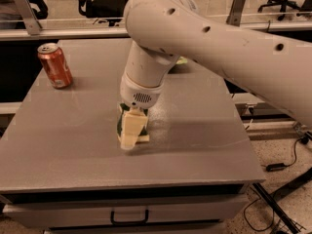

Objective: Pick sponge

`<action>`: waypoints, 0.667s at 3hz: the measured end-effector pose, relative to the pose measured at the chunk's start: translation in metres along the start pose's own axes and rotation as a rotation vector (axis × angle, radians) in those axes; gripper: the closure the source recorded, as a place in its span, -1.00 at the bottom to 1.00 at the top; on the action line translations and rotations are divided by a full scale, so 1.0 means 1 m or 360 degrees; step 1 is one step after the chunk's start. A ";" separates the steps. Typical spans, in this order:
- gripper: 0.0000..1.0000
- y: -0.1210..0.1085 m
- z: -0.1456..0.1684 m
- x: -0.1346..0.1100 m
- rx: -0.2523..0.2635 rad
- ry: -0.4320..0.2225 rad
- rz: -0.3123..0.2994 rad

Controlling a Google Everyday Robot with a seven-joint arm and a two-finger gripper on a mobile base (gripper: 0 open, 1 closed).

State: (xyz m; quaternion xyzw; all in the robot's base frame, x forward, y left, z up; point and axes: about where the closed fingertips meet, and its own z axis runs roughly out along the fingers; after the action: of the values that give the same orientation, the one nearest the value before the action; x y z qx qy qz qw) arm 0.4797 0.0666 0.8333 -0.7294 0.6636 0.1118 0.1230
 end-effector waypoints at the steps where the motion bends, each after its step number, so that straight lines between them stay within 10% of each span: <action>1: 0.11 -0.001 -0.004 -0.003 0.0000 -0.0013 0.0011; 2: 0.59 -0.007 -0.022 -0.007 0.0014 -0.0028 0.0023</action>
Offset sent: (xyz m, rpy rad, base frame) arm 0.0134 -0.0043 0.0441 0.0322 -0.0066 -0.0311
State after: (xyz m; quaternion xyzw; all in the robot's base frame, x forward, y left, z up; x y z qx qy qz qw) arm 0.4857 0.0664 0.8561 -0.7231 0.6682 0.1162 0.1313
